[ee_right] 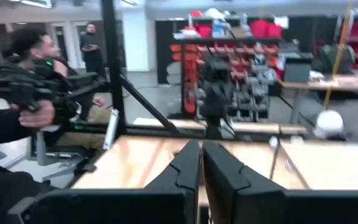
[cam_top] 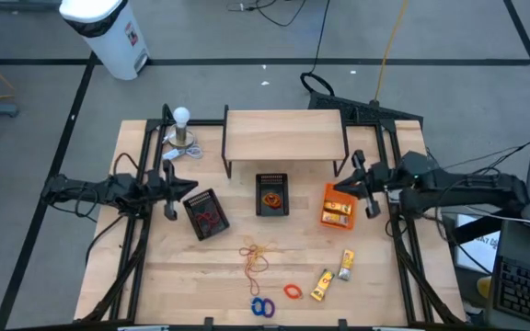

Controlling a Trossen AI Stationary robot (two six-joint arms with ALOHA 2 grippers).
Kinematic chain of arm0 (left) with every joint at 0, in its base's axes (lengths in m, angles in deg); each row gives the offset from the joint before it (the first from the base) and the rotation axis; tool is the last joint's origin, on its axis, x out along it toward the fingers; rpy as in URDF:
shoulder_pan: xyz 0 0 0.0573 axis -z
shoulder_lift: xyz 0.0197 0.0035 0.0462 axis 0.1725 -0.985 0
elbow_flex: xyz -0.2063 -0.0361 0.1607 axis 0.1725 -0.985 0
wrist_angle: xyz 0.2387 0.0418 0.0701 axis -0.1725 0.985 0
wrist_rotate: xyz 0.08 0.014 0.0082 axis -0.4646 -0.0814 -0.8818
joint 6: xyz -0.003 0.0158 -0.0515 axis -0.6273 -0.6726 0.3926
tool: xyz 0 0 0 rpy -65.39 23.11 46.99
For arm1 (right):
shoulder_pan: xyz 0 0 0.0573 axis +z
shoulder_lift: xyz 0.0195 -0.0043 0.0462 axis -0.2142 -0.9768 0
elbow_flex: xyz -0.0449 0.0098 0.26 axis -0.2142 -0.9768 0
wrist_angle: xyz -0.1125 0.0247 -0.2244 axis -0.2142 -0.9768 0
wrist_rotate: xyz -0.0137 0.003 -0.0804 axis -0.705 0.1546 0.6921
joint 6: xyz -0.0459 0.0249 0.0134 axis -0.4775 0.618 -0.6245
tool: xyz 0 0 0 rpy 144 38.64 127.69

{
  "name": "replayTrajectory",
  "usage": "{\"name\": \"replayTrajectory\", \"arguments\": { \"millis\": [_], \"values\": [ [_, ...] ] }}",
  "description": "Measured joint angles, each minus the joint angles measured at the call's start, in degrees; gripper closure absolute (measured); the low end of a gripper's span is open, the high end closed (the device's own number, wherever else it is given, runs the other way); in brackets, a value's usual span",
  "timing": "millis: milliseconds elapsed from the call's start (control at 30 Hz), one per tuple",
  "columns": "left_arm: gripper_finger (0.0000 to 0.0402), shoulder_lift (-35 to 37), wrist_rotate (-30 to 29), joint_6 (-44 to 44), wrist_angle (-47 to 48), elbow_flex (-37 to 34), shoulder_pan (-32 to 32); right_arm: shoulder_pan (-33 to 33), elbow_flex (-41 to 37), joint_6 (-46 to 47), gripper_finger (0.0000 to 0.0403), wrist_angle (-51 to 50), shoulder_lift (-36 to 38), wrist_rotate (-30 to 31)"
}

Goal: Pick & Place Office Desk Supplies
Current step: Put the yellow rubber band into the left black basket

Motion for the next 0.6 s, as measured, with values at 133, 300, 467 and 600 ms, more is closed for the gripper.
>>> {"name": "replayTrajectory", "arguments": {
  "millis": [133,300,467,600],
  "values": [
    [0.038,0.0,-0.5,-0.3,-0.2,0.0,0.0,-2.7,-7.8,2.1,0.0401,7.8,2.4,-1.4],
    [0.038,0.0,-1.9,0.5,1.1,0.0,0.0,-5.9,-16.5,8.1,0.0402,17.6,4.6,-3.6],
    [0.038,0.0,-2.0,1.7,2.8,0.0,0.0,-6.6,-19.8,10.0,0.0402,16.7,5.3,-4.2],
    [0.038,0.0,-2.4,1.6,3.6,0.0,0.0,-6.7,-21.2,8.7,0.0402,17.2,5.4,-3.9]
  ]
}}
